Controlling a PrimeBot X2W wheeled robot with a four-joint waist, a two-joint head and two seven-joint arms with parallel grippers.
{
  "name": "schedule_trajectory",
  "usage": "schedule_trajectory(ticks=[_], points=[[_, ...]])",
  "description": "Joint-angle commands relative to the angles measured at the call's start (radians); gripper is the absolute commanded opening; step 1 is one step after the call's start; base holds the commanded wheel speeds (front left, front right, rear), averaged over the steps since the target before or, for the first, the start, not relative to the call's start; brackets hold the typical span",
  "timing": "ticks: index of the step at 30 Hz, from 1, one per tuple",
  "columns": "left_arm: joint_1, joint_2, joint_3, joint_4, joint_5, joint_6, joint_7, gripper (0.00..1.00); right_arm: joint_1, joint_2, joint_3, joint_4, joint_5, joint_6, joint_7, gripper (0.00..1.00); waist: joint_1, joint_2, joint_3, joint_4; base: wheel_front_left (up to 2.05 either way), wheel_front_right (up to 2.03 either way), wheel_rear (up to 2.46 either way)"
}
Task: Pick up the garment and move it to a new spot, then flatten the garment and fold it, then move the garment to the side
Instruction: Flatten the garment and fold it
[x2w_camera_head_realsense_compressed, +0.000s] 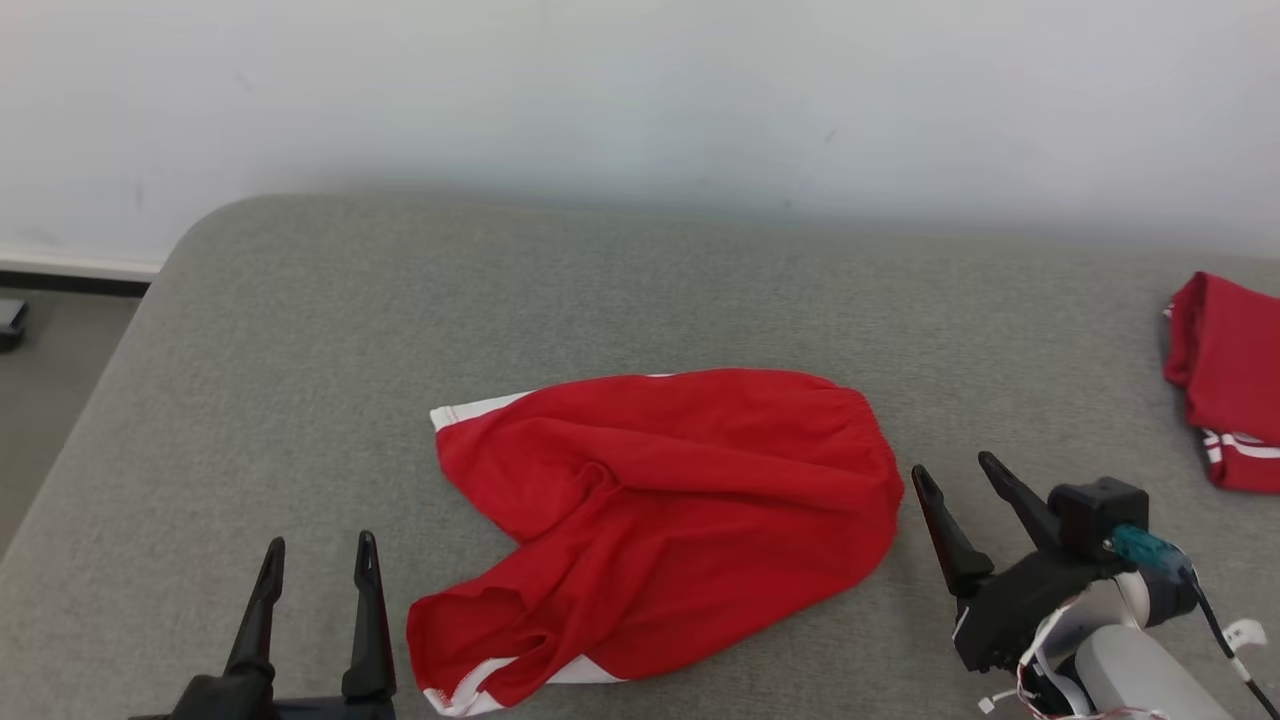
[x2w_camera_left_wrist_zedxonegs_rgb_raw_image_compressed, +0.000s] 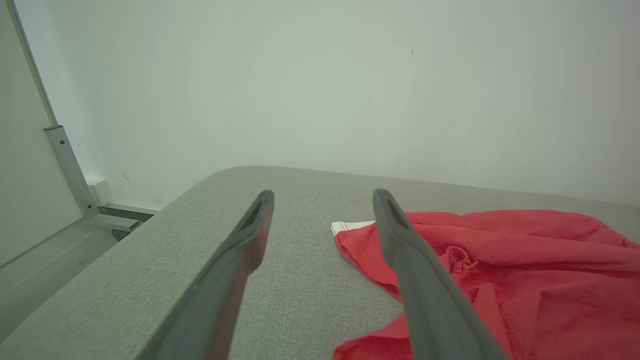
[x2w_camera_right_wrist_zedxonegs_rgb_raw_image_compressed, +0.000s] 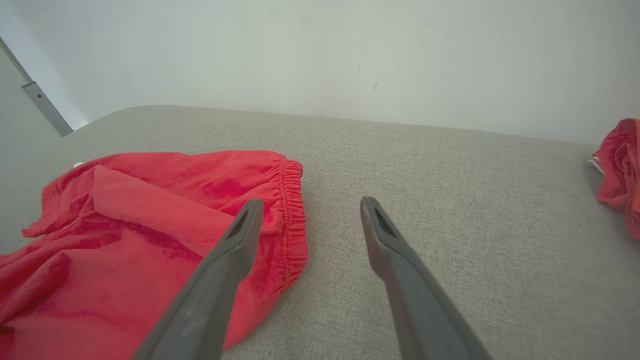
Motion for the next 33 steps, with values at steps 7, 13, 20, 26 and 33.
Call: schedule_trajectory(ticks=[7, 13, 20, 26, 33], points=[[-0.054, -0.007, -0.032, 0.027, -0.011, -0.004, -0.003, 1.00, -0.125, -0.021, 0.088, 0.183, 0.085, -0.003, 0.009, 1.00, -0.0001, 0.0000, 0.064, 0.096, 0.00, 0.00, 0.00], [-0.077, -0.008, -0.061, 0.048, -0.032, 0.002, -0.003, 1.00, -0.177, -0.013, 0.155, 0.298, 0.176, -0.003, 0.023, 0.00, -0.0001, 0.0000, 0.077, 0.128, 0.00, 0.00, 0.00], [-0.061, -0.008, -0.065, 0.056, -0.047, 0.016, -0.003, 1.00, -0.187, -0.049, 0.204, 0.298, 0.233, -0.003, -0.078, 0.00, -0.0001, 0.0000, 0.057, 0.085, 0.00, 0.00, 0.00], [-0.040, -0.008, -0.054, 0.062, -0.040, 0.010, -0.003, 1.00, -0.111, -0.118, 0.176, 0.178, 0.247, -0.003, -0.107, 0.00, -0.0001, 0.0000, 0.023, 0.015, 0.00, 0.00, 0.00], [-0.024, -0.008, -0.054, 0.063, -0.045, 0.011, -0.003, 1.00, 0.077, -0.210, 0.011, -0.017, 0.202, -0.003, -0.107, 0.00, -0.0001, 0.0000, 0.001, -0.041, 0.00, 0.00, 0.00]])
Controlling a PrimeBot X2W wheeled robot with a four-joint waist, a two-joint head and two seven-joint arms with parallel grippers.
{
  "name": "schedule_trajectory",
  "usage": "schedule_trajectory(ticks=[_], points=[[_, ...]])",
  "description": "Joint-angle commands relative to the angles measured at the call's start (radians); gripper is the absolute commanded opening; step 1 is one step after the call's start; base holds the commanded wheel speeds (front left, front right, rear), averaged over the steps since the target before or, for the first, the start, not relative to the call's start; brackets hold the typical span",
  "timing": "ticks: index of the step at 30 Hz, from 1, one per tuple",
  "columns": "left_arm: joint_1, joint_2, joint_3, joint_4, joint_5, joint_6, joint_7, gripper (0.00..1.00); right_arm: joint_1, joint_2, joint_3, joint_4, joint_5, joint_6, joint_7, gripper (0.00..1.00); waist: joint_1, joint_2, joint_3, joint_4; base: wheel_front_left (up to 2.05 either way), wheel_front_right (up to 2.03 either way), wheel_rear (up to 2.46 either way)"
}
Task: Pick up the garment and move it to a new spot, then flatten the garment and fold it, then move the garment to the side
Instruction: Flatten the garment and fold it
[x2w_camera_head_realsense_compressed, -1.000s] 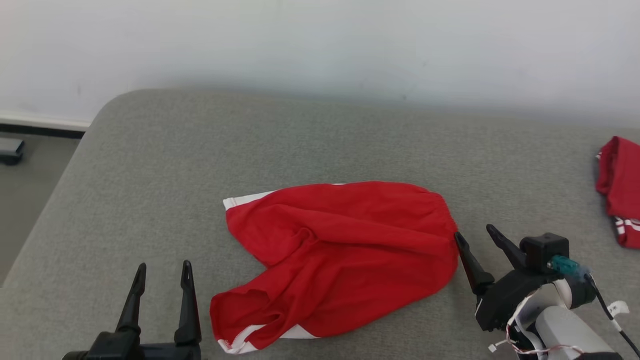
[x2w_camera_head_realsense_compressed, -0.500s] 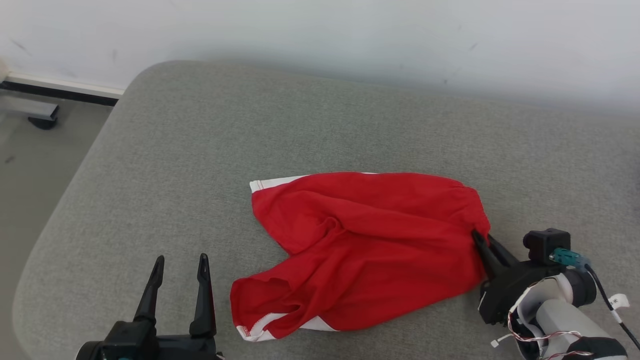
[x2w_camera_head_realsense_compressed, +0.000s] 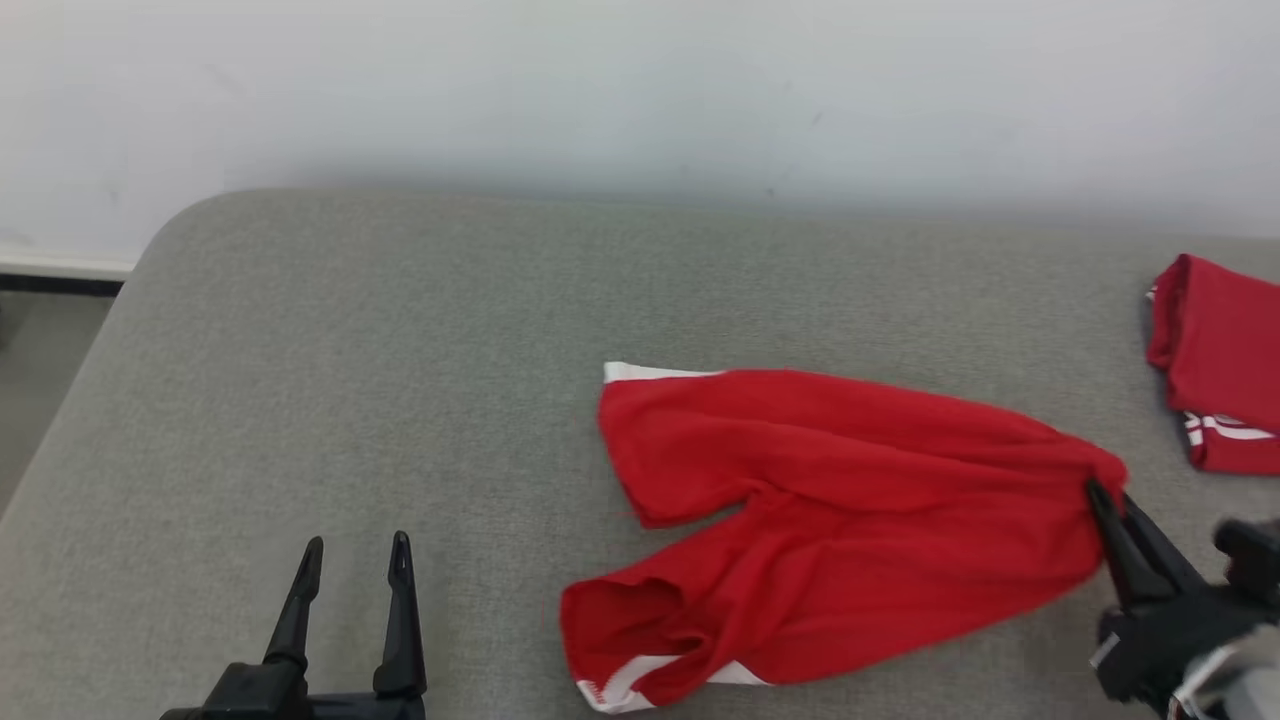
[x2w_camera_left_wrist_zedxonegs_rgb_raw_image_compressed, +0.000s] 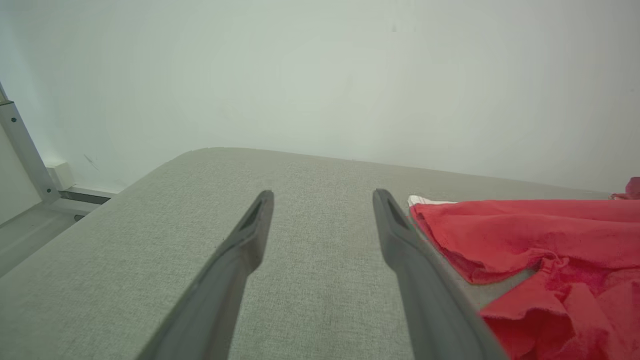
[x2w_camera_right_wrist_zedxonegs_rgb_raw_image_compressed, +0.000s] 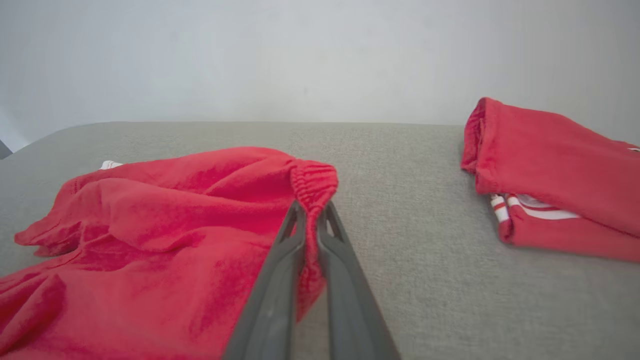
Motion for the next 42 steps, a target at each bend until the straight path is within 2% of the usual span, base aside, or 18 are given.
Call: schedule_trajectory(ticks=[1, 6, 9, 16, 22, 26, 33, 34, 35, 42], points=[[0.013, -0.001, 0.003, 0.000, -0.009, 0.002, -0.003, 1.00, 0.061, -0.023, -0.043, -0.042, -0.016, -0.003, -0.004, 0.00, 0.0000, -0.0001, -0.023, -0.034, 0.00, 0.00, 0.00], [0.014, -0.001, -0.002, -0.003, -0.016, 0.006, -0.003, 1.00, 0.142, -0.036, -0.114, -0.136, -0.047, -0.003, 0.011, 0.00, 0.0000, -0.0001, -0.020, -0.042, 0.00, 0.00, 0.00], [0.010, -0.001, -0.016, 0.002, -0.025, 0.006, -0.003, 1.00, 0.159, -0.021, -0.149, -0.200, -0.077, -0.003, 0.048, 0.00, 0.0000, -0.0001, -0.017, -0.034, 0.00, 0.00, 0.00], [-0.022, -0.001, -0.047, 0.014, -0.030, 0.003, -0.003, 1.00, 0.056, 0.041, -0.139, -0.256, -0.155, -0.003, 0.141, 0.00, 0.0000, -0.0001, -0.002, 0.031, 0.00, 0.00, 0.00], [-0.045, -0.001, -0.085, 0.022, -0.045, 0.007, -0.003, 1.00, -0.122, 0.091, -0.088, -0.146, -0.207, -0.003, 0.190, 0.00, 0.0000, -0.0001, 0.018, 0.102, 0.00, 0.00, 0.00], [-0.060, -0.001, -0.120, 0.026, -0.062, 0.015, -0.003, 1.00, -0.239, 0.119, -0.048, 0.003, -0.227, -0.003, 0.207, 0.00, 0.0000, -0.0001, 0.036, 0.146, 0.00, 0.00, 0.00], [-0.084, -0.001, -0.171, 0.031, -0.085, 0.032, -0.003, 1.00, -0.382, 0.178, 0.038, 0.257, -0.223, -0.003, 0.173, 0.00, 0.0000, -0.0001, 0.061, 0.196, 0.00, 0.00, 0.00], [-0.086, -0.001, -0.176, 0.032, -0.085, 0.035, -0.003, 1.00, -0.394, 0.184, 0.051, 0.287, -0.221, -0.003, 0.165, 0.46, 0.0000, -0.0001, 0.062, 0.199, 0.00, 0.00, 0.00], [-0.087, -0.001, -0.181, 0.033, -0.085, 0.036, -0.003, 1.00, -0.405, 0.189, 0.059, 0.319, -0.211, -0.003, 0.161, 1.00, 0.0000, -0.0001, 0.063, 0.201, 0.00, 0.00, 0.00], [-0.075, -0.001, -0.171, 0.037, -0.071, 0.043, -0.003, 1.00, -0.447, 0.192, 0.124, 0.400, -0.171, -0.003, 0.053, 1.00, 0.0000, -0.0001, 0.044, 0.164, 0.00, 0.00, 0.00]])
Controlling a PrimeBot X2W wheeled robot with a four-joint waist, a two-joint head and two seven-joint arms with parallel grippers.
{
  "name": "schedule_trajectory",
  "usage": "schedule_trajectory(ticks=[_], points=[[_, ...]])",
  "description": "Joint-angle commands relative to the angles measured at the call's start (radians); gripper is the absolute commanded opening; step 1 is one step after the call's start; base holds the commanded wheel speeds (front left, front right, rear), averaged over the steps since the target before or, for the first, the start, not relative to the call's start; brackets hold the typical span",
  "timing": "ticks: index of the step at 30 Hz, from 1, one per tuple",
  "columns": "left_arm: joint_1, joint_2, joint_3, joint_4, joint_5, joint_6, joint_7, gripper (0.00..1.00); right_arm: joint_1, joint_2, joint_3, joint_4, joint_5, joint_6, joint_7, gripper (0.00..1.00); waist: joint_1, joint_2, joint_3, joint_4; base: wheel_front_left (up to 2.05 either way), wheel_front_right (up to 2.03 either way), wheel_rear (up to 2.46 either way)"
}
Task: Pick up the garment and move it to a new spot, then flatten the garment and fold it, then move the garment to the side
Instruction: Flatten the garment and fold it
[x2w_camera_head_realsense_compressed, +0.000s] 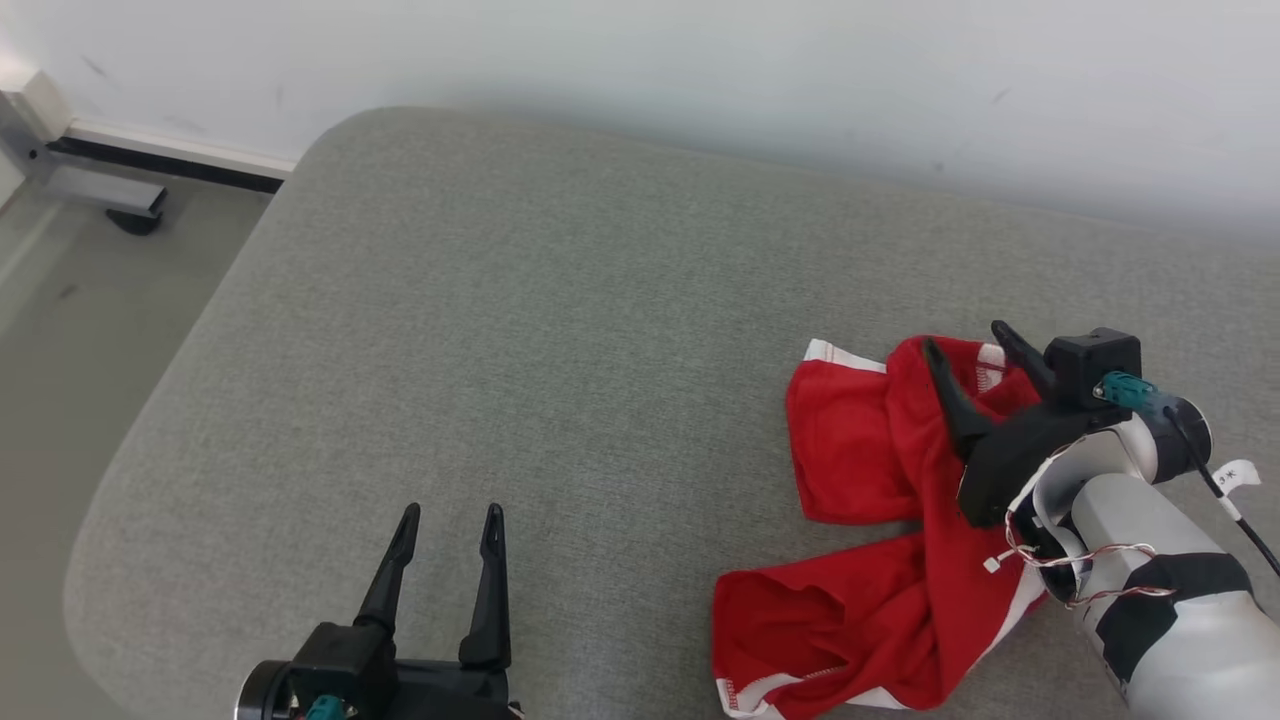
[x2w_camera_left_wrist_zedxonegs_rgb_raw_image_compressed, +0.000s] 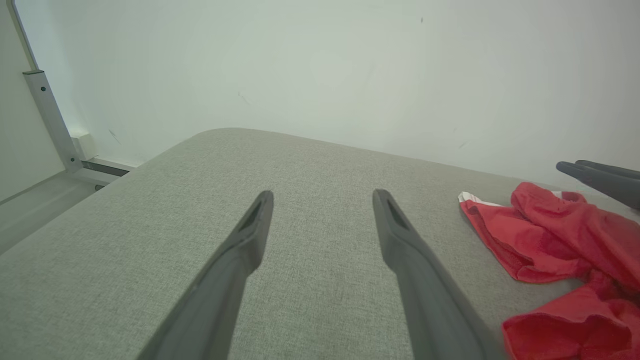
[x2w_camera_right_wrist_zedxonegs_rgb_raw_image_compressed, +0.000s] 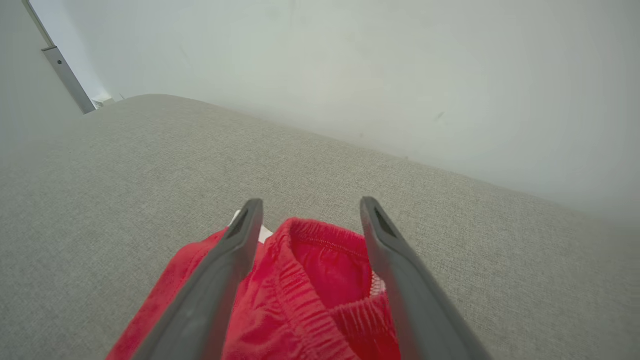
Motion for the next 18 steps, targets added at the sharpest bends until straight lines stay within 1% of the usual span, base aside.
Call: schedule_trajectory(ticks=[1, 2, 4, 8, 13, 18], points=[[0.008, -0.001, 0.009, 0.003, 0.016, -0.003, -0.003, 1.00, -0.009, -0.010, 0.006, -0.004, 0.015, -0.003, -0.021, 1.00, 0.0000, -0.0001, -0.020, -0.031, 0.00, 0.00, 0.00], [0.016, -0.001, 0.022, 0.003, 0.020, -0.006, -0.003, 1.00, -0.007, -0.018, 0.010, -0.025, 0.035, -0.003, -0.044, 1.00, 0.0000, -0.0001, -0.032, -0.053, 0.00, 0.00, 0.00], [0.020, -0.001, 0.028, 0.002, 0.021, -0.006, -0.003, 1.00, -0.002, -0.025, 0.012, -0.040, 0.043, -0.003, -0.051, 1.00, 0.0000, -0.0001, -0.037, -0.065, 0.00, 0.00, 0.00], [0.040, -0.001, 0.059, -0.002, 0.040, -0.015, -0.003, 1.00, 0.036, -0.056, -0.004, -0.132, 0.056, -0.003, -0.063, 1.00, 0.0000, -0.0001, -0.061, -0.117, 0.00, 0.00, 0.00], [0.063, -0.001, 0.095, -0.009, 0.061, -0.026, -0.003, 1.00, 0.153, -0.082, -0.108, -0.313, 0.020, -0.003, -0.063, 1.00, 0.0000, -0.0001, -0.085, -0.180, 0.00, 0.00, 0.00], [0.085, -0.001, 0.125, -0.015, 0.076, -0.034, -0.003, 1.00, 0.310, -0.074, -0.217, -0.475, -0.033, -0.003, -0.064, 1.00, 0.0000, -0.0001, -0.099, -0.231, 0.00, 0.00, 0.00]])
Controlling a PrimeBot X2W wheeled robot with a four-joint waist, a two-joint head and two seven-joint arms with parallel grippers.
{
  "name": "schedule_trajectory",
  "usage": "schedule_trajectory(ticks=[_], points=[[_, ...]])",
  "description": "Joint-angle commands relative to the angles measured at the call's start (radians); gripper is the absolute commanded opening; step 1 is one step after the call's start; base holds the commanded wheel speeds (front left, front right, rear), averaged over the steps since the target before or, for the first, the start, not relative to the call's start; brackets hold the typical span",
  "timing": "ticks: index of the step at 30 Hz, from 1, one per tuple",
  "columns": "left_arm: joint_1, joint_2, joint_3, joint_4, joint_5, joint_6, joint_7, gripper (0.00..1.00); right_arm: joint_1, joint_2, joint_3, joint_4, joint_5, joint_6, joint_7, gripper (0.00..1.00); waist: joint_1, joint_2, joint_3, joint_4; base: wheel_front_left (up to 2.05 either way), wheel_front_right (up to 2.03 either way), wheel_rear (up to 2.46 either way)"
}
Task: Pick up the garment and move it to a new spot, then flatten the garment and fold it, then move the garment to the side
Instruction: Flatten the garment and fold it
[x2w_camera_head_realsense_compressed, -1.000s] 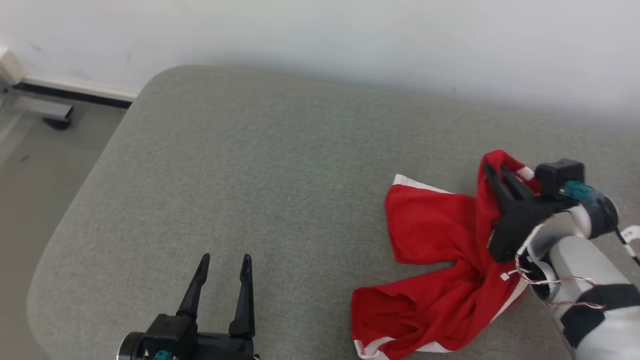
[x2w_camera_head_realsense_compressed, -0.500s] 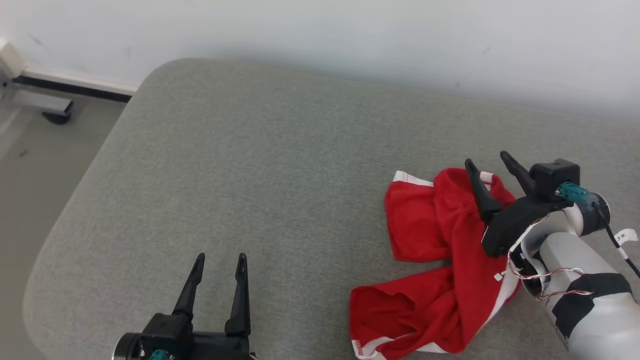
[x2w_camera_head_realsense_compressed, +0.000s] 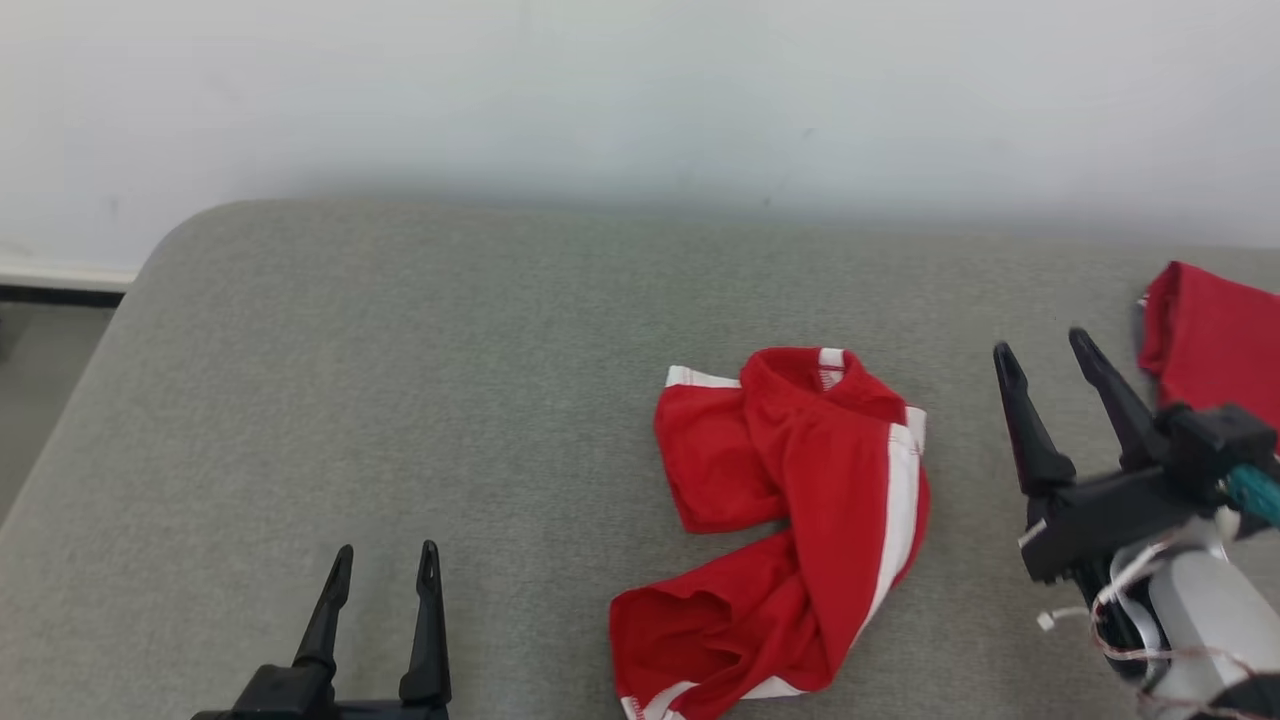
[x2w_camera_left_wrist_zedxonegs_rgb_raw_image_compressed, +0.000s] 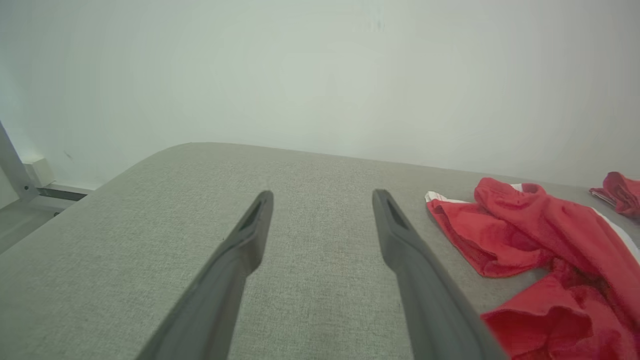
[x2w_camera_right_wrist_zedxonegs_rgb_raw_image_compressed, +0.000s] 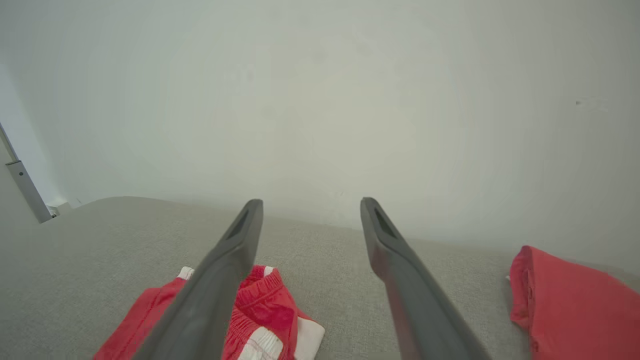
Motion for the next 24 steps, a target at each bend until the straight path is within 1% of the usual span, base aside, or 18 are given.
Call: schedule_trajectory(ticks=[1, 7, 13, 19, 24], points=[[0.015, 0.000, 0.007, -0.003, 0.014, -0.004, -0.003, 1.00, 0.051, 0.008, -0.025, -0.035, -0.015, -0.003, -0.004, 1.00, 0.0000, 0.0000, -0.027, -0.053, 0.00, 0.00, 0.00], [0.036, 0.000, 0.030, -0.002, 0.024, -0.018, -0.003, 1.00, 0.224, 0.044, -0.123, -0.180, -0.057, -0.003, -0.004, 1.00, 0.0000, 0.0000, -0.043, -0.090, 0.00, 0.00, 0.00], [0.051, 0.000, 0.037, 0.000, 0.033, -0.031, -0.003, 1.00, 0.372, 0.089, -0.198, -0.289, -0.083, -0.003, -0.003, 1.00, 0.0000, 0.0000, -0.061, -0.104, 0.00, 0.00, 0.00], [0.067, -0.001, 0.038, 0.004, 0.044, -0.043, -0.003, 1.00, 0.463, 0.127, -0.223, -0.349, -0.109, -0.003, -0.003, 1.00, 0.0000, 0.0000, -0.070, -0.111, 0.00, 0.00, 0.00], [0.076, 0.000, -0.015, 0.034, 0.073, -0.073, -0.003, 1.00, 0.485, 0.140, -0.223, -0.362, -0.118, -0.003, -0.002, 1.00, 0.0000, 0.0000, -0.070, -0.116, 0.00, 0.00, 0.00]])
